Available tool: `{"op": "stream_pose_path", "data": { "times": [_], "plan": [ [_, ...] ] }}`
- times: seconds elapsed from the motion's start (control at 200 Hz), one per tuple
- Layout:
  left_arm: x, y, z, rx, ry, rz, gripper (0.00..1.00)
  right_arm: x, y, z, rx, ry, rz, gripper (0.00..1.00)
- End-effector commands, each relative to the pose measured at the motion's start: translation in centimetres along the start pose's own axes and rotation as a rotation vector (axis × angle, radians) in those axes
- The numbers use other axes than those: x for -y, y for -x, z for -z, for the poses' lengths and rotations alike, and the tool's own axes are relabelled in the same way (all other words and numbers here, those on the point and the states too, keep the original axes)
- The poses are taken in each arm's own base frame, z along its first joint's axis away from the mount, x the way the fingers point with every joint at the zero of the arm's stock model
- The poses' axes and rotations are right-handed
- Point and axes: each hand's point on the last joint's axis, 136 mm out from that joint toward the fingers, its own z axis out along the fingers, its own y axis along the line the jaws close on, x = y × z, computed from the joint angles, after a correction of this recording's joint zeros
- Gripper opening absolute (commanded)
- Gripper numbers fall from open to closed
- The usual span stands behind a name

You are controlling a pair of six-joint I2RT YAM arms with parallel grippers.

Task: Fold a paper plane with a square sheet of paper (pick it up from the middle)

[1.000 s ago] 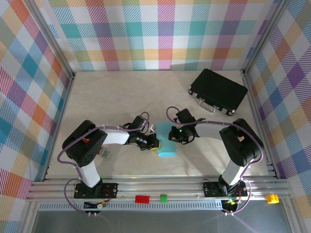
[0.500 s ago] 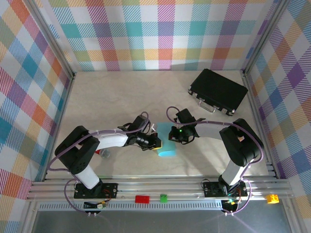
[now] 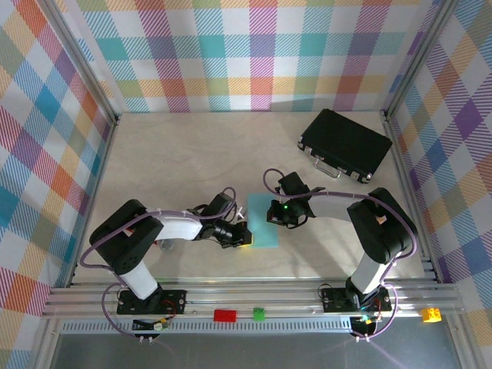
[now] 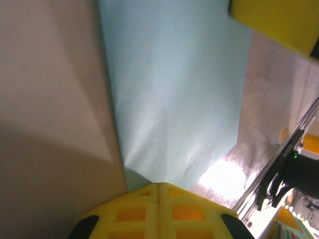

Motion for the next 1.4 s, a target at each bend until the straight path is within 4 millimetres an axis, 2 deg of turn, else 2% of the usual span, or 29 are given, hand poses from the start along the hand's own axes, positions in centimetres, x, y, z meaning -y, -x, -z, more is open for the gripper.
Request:
{"op": "stream_pose_path", "data": {
  "times": [0.0,0.105,0.275,0.36,0.465,0.585,0.71,0.875,1.005,1.16,1.27,1.395],
  "plan": [
    [-1.8,-3.2,0.5,-0.077,0.084,0.006,0.04,6.4,-3.4,-0.6,-0.089,-0.251,-0.084,0.00],
    [0.1,-2.3,1.5,-0.029,0.046,-0.023,0.04,6.4,-3.4,-0.5,-0.084,-0.253,-0.086,0.00],
    [3.3,0.9,2.6,0.088,-0.005,-0.053,0.04,6.2,-3.2,-0.4,-0.077,-0.249,-0.091,0.00],
    [4.3,2.1,2.2,0.109,-0.028,-0.060,0.04,6.1,-3.1,-0.3,-0.073,-0.247,-0.094,0.00],
    [4.1,3.0,0.6,0.104,-0.032,-0.056,0.04,6.1,-3.1,-0.4,-0.073,-0.248,-0.096,0.00],
    [2.6,2.3,-0.9,0.059,-0.013,-0.036,0.05,6.2,-3.1,-0.3,-0.073,-0.252,-0.099,0.00],
    [-0.3,-0.2,-1.6,-0.001,0.029,-0.012,0.05,6.3,-3.2,-0.3,-0.075,-0.256,-0.101,0.00],
    [-3.2,-4.0,-1.1,-0.079,0.103,-0.032,0.05,6.4,-3.2,-0.4,-0.072,-0.259,-0.106,0.00],
    [-3.8,-5.9,0.1,-0.109,0.151,-0.093,0.06,6.5,-3.2,-0.4,-0.070,-0.263,-0.106,0.00],
    [-2.5,-5.8,1.1,-0.093,0.185,-0.185,0.06,6.5,-3.3,-0.6,-0.075,-0.259,-0.104,0.00],
    [-1.2,-4.2,2.3,-0.005,0.185,-0.203,0.06,5.6,-3.0,-0.6,-0.068,-0.225,-0.078,0.00],
    [0.1,-2.2,4.1,0.122,0.174,-0.185,0.06,3.7,-1.9,-0.3,-0.045,-0.152,-0.015,0.00]
  ]
}}
